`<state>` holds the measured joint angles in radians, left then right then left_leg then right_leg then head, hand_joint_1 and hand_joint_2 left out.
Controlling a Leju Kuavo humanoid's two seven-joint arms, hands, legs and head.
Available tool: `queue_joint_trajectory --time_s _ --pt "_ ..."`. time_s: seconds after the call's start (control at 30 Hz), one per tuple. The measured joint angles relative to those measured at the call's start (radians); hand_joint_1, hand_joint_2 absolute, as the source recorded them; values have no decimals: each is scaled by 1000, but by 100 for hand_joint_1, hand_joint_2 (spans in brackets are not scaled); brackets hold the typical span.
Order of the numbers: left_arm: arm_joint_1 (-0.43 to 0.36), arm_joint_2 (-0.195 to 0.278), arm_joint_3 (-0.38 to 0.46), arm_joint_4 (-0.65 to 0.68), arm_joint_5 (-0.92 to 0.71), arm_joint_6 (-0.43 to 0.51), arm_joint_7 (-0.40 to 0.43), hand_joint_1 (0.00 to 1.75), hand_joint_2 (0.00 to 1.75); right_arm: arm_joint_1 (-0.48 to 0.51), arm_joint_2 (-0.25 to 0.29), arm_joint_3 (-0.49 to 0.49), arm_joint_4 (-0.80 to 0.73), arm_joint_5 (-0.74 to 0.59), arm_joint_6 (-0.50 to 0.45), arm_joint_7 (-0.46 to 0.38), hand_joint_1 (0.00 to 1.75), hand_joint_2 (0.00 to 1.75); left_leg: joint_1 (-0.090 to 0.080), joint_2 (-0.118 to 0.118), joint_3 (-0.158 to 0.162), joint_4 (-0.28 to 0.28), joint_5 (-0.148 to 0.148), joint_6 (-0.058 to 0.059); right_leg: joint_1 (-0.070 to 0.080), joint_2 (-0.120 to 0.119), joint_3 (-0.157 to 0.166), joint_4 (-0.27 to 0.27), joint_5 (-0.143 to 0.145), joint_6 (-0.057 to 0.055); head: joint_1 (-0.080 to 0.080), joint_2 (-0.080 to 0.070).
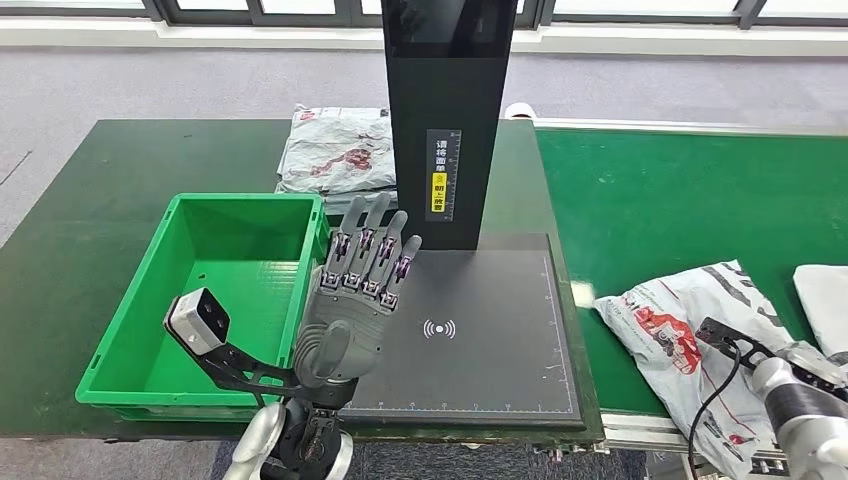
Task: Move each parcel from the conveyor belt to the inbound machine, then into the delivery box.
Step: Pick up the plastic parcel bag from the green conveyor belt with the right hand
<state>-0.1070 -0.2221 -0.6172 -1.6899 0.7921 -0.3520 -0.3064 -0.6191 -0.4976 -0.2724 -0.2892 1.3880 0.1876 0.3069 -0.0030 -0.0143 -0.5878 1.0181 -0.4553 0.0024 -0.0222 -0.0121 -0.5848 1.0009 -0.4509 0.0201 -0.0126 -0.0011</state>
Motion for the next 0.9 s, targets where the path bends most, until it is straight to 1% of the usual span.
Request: queue_joint_trajectory --time_s 0.17,0.33,0.43,0.6,0.7,0.8,0.9 --pt "-22 1 -24 -18 -5 14 -22 0 175 24 -5 0 0 -12 -72 -5 175 175 0 0 -1 0 0 0 0 1 0 0 0 0 0 0" --pt "-26 0 -26 -21 23 97 -17 0 175 19 -4 0 0 -7 -147 16 175 175 0 0 -1 0 0 0 0 0 0 0 0 0 0 0" --pt "-28 1 -17 2 36 127 -16 0 175 8 -2 0 0 -9 -178 16 175 175 0 1 -1 0 0 0 0 0 0 0 0 0 0 0" --pt "-31 1 33 102 55 161 -22 0 175 4 -2 -3 0 -27 -231 -9 175 175 0 0 -1 0 0 0 0 0 0 0 0 0 0 0" --pt "-30 2 76 184 55 169 -33 0 175 14 -2 -17 0 -66 -256 -63 175 175 0 0 -1 0 0 0 0 0 0 0 0 0 0 0" --pt "-29 3 120 259 57 171 -37 0 175 28 5 -46 0 -117 -259 -129 175 175 0 0 -1 0 0 0 0 0 -1 0 0 0 0 0" --pt "-29 5 147 304 58 170 -40 0 175 36 13 -66 0 -130 -259 -143 175 175 0 0 -1 0 0 0 0 0 -1 0 0 0 0 0"
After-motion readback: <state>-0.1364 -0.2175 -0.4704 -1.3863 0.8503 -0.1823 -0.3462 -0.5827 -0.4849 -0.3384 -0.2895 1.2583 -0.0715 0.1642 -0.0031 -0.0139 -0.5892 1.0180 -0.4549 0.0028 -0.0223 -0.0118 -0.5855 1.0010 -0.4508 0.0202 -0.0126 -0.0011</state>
